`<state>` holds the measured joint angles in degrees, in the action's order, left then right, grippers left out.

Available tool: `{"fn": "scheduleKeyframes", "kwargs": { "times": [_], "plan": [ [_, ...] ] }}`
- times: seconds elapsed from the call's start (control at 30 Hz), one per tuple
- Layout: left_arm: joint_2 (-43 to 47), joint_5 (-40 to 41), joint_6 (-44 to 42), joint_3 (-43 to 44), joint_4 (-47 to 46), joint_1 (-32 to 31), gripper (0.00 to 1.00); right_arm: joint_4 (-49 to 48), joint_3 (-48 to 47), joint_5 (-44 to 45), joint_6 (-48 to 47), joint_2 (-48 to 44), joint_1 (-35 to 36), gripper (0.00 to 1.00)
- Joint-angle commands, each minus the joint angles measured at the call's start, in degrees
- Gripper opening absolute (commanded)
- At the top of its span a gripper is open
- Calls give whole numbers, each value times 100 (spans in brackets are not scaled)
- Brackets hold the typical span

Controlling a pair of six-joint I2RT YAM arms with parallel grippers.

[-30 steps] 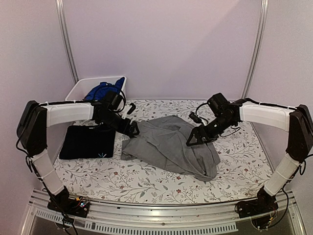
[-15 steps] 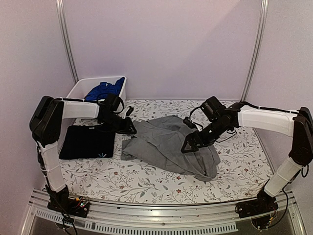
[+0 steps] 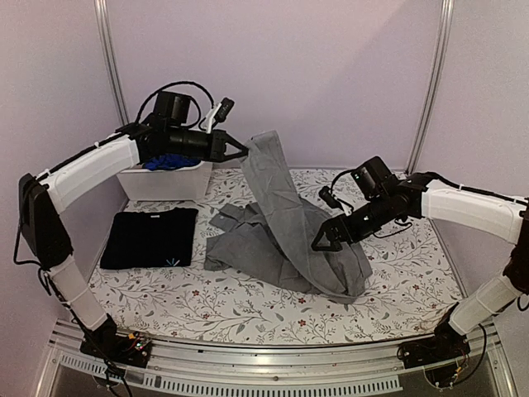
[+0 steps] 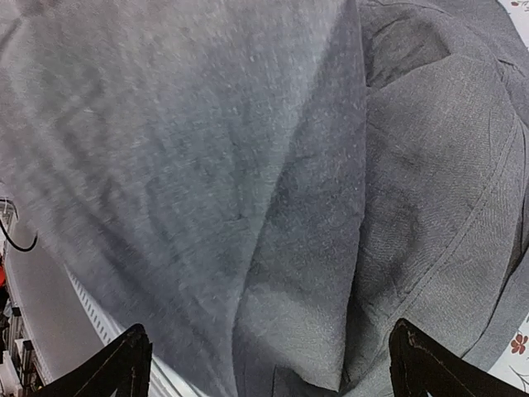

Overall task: Fold and stack the mixed laundry pile
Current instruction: Pick up the crumpled shirt from the center of the board.

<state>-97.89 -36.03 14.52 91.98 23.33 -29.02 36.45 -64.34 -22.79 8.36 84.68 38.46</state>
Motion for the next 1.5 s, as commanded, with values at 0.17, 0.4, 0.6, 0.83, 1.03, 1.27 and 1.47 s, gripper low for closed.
{"fn": "scheduleKeyframes", "kwargs": {
  "times": [0.17,0.4,0.6,0.83,1.03,1.27,1.47],
  "plan": [
    [-1928,-267,988,2672,-477,-461,0,-410,258,591,134,-819,35,99],
    [-2480,-44,1333,3410,-524,-599,0,-845,528,683,220,-1159,206,99],
    [-2437,180,1314,3442,-473,-571,0,-725,650,899,148,-1043,218,99],
    [-2441,407,1440,3563,-436,-488,0,-586,450,1792,1,-304,1006,95],
    [-2478,515,1513,3676,-479,-444,0,-256,229,2217,46,283,1052,76],
    [-2733,1183,1650,3774,-357,-309,0,-442,336,1891,137,-191,1050,1],
    [-4248,1452,1435,5368,608,-199,34,-662,50,1379,-190,-1026,916,0]
  ]
}}
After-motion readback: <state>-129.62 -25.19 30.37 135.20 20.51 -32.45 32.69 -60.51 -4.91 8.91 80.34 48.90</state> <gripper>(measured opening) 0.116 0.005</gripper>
